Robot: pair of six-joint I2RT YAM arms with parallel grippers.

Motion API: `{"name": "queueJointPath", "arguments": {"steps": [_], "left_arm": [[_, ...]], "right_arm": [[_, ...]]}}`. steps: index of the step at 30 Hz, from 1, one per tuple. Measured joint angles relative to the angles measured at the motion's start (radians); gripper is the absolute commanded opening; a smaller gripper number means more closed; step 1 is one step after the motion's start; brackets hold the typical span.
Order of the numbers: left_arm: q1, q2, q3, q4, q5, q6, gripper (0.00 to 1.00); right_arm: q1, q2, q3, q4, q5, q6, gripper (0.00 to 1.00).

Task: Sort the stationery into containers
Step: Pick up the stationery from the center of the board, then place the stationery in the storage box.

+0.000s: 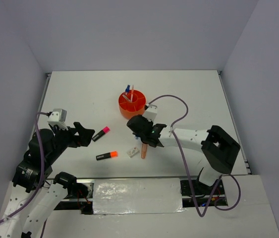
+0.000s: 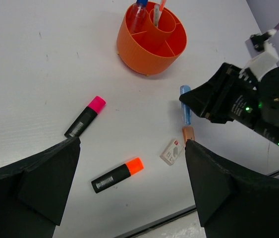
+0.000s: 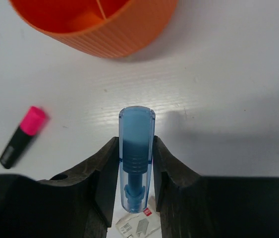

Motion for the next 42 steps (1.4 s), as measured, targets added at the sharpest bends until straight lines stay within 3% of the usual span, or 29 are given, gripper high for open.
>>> {"name": "queueJointPath", "arguments": {"steps": [7,11,15,17,24,32,42], "left_arm": [[-0.006,-0.005,0.0,0.0,0.0,0.0,0.99],[-0.008,-0.013,0.0,0.0,0.0,0.0,0.99],[-0.008,-0.03,0.0,0.0,0.0,0.0,0.99],[-0.008,-0.033,0.0,0.0,0.0,0.0,0.99],[-0.008,-0.048,-0.002,0.003,0.009,0.003,0.99],[-0.013,-0.068,-0.002,0.01,0.038,0.023,0.99],[-0.013,-0.07,-0.01,0.022,0.075,0.026,0.99]], "right_arm": [[-0.038,-0.234,-0.111,0.102,-0.021,-0.153,0.16],[-0.177,-0.357,-0.211,0.196,-0.139,-0.333,0.16],[-0.341,-0.365,-0.202,0.276,-0.335,-0.549,0.15],[-0.398,-0.327,-0.15,0.282,-0.452,-0.645,0.11],[-0.607,-0.032,0.177,0.291,-0.902,-0.844,0.13],[-0.636,0.261,0.526,0.215,-1.141,-0.977,0.16],[-0.636,0.398,0.641,0.186,-1.265,-0.994,0.19]]}}
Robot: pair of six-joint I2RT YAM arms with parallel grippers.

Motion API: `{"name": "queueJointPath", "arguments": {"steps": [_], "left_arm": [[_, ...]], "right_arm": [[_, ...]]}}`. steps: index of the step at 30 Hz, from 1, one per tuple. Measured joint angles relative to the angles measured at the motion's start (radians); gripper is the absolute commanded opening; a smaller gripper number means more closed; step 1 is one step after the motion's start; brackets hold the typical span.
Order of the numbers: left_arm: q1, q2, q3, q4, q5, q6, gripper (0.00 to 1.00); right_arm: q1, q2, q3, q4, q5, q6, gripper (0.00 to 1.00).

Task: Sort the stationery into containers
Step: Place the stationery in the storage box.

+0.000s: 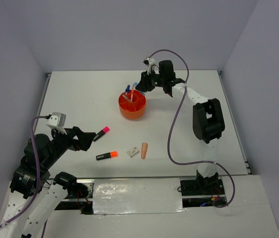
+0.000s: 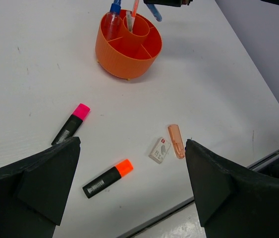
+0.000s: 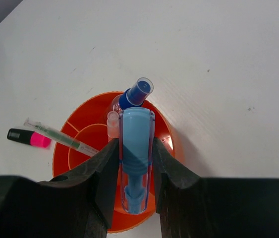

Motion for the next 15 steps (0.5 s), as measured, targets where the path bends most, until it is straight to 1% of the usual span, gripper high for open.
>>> {"name": "queueJointPath", "arguments": {"steps": [15], "left_arm": [[0.0,-0.002,-0.001,0.001,0.015,0.003,0.99]], "right_arm": [[0.0,0.097,0.043,0.022,-0.034,0.03,0.22]]}}
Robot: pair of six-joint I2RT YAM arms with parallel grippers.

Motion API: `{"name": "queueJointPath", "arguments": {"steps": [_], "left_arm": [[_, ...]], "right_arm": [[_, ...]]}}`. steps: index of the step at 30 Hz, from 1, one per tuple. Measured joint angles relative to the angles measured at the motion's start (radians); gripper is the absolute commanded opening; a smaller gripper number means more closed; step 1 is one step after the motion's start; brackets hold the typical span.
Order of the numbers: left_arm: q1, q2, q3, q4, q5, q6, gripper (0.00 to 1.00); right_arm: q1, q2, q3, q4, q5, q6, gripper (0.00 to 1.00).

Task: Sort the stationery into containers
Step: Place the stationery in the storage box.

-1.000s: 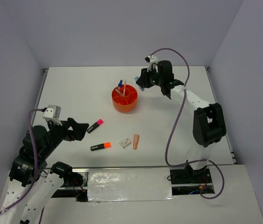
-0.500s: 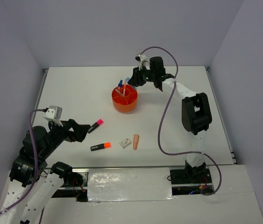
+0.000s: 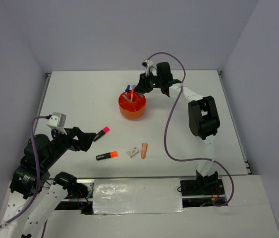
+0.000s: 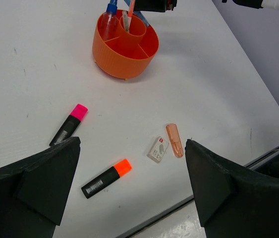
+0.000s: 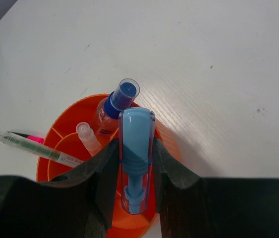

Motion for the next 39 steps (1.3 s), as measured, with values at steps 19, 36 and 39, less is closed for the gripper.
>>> {"name": "queueJointPath", "arguments": {"steps": [19,36,39], "left_arm": [[0.0,-0.017,-0.004,0.006,0.01,0.001,0.99],[0.0,-0.023,-0.005,0.006,0.014,0.019,0.99],[0.0,-0.023,-0.005,0.006,0.014,0.019,0.99]], "right_arm": [[0.0,0.022,0.023,0.061,-0.04,0.047,0.39],[0.0,0.02,-0.04,0.1,-0.05,0.035,0.56],[0.0,-0.01,-0.095,0.119,-0.039,0.036,0.57]]}}
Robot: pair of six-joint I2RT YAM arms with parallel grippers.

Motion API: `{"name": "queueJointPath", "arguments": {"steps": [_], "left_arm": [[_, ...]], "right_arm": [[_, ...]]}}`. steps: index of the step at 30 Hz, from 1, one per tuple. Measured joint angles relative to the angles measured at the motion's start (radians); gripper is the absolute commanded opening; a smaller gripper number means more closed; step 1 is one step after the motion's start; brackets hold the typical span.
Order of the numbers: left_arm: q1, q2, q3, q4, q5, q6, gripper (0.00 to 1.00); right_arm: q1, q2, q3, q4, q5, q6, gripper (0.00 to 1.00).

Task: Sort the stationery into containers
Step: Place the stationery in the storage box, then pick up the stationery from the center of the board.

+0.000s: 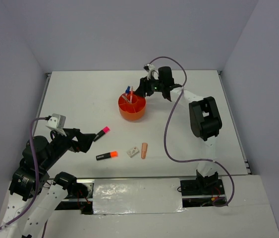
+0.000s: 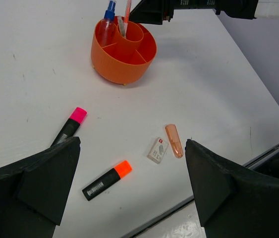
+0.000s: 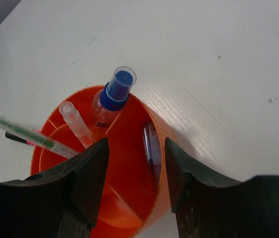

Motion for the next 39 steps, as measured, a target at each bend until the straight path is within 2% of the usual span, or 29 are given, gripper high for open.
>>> {"name": "queueJointPath", "arguments": {"steps": [4,5,9,10,11,13,14,15,19,21,24,28,32,39], "left_arm": [[0.0,0.0,0.0,0.0,0.0,0.0,0.99],[0.0,0.0,0.0,0.0,0.0,0.0,0.99],[0.0,0.0,0.0,0.0,0.0,0.0,0.99],[0.0,0.0,0.0,0.0,0.0,0.0,0.99],[0.0,0.0,0.0,0.0,0.0,0.0,0.99],[0.0,0.0,0.0,0.0,-0.001,0.0,0.99],[0.0,0.0,0.0,0.0,-0.001,0.0,0.99],[0.0,0.0,0.0,0.0,-0.002,0.0,0.99],[0.0,-0.002,0.0,0.0,-0.018,-0.001,0.99],[0.0,-0.002,0.0,0.0,-0.031,-0.001,0.99],[0.0,-0.002,0.0,-0.001,-0.044,-0.002,0.99],[0.0,-0.002,0.0,-0.001,-0.056,-0.002,0.99],[0.0,-0.002,0.0,-0.001,-0.058,-0.002,0.99],[0.0,-0.002,0.0,-0.001,-0.058,-0.002,0.99]], "right_arm": [[-0.005,-0.1,-0.116,0.012,0.06,0.012,0.6],[-0.005,-0.145,-0.163,0.02,0.077,0.023,0.64],[-0.005,-0.348,-0.323,0.045,0.199,0.078,0.65],[-0.003,-0.402,-0.351,0.043,0.252,0.095,0.66],[0.003,-0.458,-0.377,0.036,0.313,0.119,0.72],[0.018,-0.556,-0.409,0.008,0.463,0.165,0.79],[0.039,-0.607,-0.422,-0.026,0.57,0.197,0.92],[0.066,-0.647,-0.431,-0.066,0.666,0.232,0.98],[0.256,-0.774,-0.515,-0.238,0.989,0.413,1.0],[0.36,-0.811,-0.579,-0.318,1.099,0.501,1.0],[0.494,-0.819,-0.648,-0.451,1.224,0.641,0.99],[0.612,-0.8,-0.676,-0.575,1.326,0.793,0.97],[0.666,-0.731,-0.676,-0.6,1.362,0.878,0.94],[0.699,-0.548,-0.674,-0.584,1.341,0.931,0.83]]}}
